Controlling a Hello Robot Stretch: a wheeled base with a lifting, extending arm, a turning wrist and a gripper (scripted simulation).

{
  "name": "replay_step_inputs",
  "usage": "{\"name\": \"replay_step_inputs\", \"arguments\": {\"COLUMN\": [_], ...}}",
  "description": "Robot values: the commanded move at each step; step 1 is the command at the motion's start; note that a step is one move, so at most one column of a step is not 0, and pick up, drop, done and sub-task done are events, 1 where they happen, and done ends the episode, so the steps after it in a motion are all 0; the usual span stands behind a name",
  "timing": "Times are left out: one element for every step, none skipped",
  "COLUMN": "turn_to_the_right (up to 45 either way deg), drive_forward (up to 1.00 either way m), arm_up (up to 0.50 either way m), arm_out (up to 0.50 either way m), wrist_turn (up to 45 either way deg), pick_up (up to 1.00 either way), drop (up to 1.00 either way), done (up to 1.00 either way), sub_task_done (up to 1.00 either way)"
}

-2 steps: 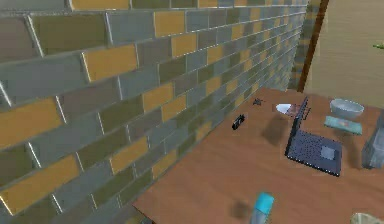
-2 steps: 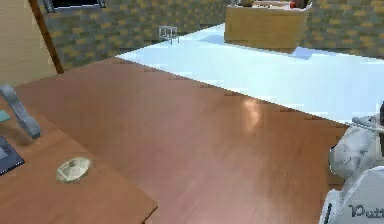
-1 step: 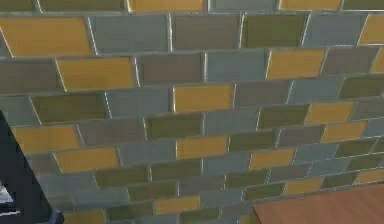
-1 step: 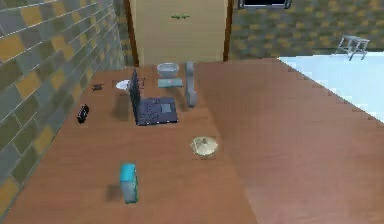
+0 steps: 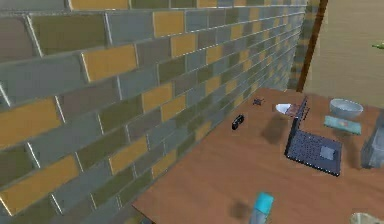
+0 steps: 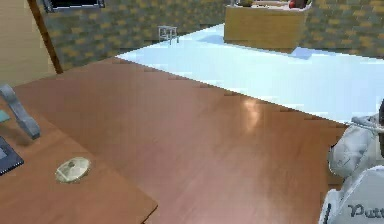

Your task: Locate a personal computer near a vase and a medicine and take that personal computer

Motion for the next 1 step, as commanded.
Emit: {"name": "replay_step_inputs", "arguments": {"turn_to_the_right": [45.0], "drive_forward": [0.0], "arm_up": [0.0], "arm_out": [0.0], "wrist_turn": [0.0], "pick_up": [0.0], "drop": [0.0], "done": [0.0], "sub_task_done": [0.0]}}
